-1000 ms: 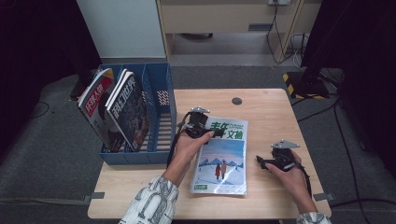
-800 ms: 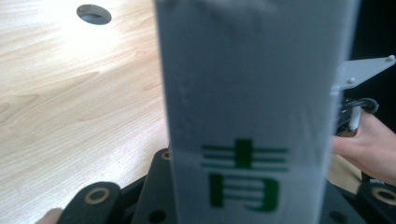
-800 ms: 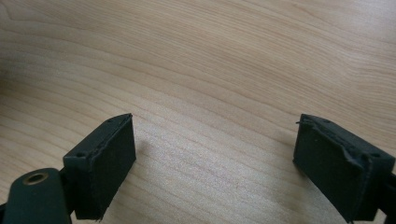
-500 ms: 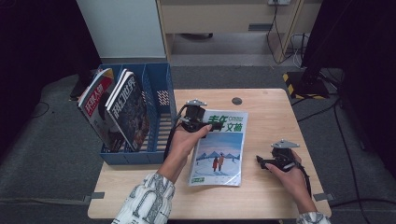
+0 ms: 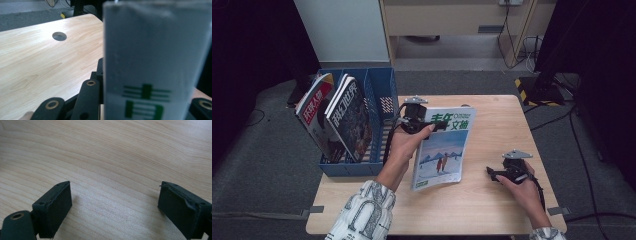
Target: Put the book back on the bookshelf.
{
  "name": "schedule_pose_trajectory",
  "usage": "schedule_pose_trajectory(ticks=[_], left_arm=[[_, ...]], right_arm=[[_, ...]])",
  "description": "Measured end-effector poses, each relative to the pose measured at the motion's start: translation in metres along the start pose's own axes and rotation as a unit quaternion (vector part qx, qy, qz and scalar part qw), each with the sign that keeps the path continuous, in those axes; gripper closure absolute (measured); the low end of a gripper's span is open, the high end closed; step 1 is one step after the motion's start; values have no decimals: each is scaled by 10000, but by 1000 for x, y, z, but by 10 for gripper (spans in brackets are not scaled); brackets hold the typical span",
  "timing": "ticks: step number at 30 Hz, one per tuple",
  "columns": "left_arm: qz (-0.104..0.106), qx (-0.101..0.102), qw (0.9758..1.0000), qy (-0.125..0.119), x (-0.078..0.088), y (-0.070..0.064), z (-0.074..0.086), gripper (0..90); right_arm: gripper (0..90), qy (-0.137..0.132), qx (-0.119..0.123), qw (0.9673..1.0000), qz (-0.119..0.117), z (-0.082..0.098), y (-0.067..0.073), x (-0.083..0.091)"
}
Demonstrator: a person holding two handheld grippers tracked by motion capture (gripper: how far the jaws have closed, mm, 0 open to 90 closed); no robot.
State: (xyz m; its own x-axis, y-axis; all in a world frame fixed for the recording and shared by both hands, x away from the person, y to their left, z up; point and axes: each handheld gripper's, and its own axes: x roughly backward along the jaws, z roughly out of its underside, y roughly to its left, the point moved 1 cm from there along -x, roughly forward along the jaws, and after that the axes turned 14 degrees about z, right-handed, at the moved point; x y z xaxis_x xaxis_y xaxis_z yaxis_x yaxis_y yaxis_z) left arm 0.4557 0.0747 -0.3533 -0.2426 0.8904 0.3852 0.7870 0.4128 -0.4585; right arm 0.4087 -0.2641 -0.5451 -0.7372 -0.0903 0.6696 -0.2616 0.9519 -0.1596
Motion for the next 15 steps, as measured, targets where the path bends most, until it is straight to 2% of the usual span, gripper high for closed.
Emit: schedule_pose_trajectory(ticks=[15], left_arm=[[-182,-75,9997,-128,12,-1,-8,733]], right_arm=[[119,-24,21,10000,11,0,0,0]])
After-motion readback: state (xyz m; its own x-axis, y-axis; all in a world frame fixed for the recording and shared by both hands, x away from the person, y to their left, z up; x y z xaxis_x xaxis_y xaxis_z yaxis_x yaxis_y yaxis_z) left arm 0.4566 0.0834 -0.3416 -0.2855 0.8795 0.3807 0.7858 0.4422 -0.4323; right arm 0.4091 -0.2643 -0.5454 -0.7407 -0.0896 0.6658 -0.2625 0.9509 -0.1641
